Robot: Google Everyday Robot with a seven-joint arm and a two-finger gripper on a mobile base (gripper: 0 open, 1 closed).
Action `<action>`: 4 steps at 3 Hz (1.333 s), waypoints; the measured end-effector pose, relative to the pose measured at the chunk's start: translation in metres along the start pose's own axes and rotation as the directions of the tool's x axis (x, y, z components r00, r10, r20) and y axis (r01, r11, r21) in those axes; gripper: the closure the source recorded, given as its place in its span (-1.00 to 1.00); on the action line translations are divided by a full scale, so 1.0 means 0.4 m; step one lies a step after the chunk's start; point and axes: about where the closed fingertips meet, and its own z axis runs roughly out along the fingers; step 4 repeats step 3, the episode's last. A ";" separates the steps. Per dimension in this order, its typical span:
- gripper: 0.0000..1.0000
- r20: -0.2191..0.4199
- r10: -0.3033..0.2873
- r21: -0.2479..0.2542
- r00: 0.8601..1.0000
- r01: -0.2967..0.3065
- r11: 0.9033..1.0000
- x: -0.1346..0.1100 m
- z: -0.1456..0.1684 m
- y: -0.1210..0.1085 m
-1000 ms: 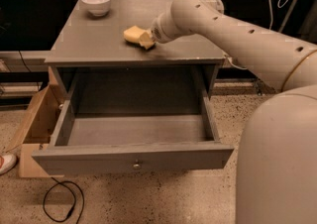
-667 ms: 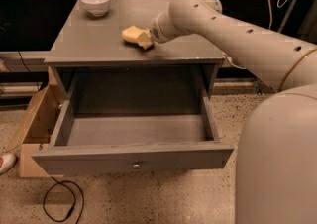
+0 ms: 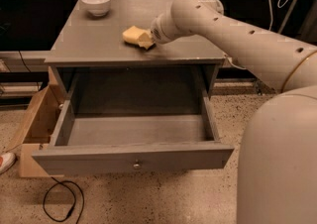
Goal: Pick sponge from top drawer and place on counter
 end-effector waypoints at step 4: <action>-1.00 0.344 0.125 -0.131 0.931 -0.084 0.988 0.052 -0.206 -0.130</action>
Offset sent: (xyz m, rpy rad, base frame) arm -0.0221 -0.0967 0.0486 0.3716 -0.1639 0.1085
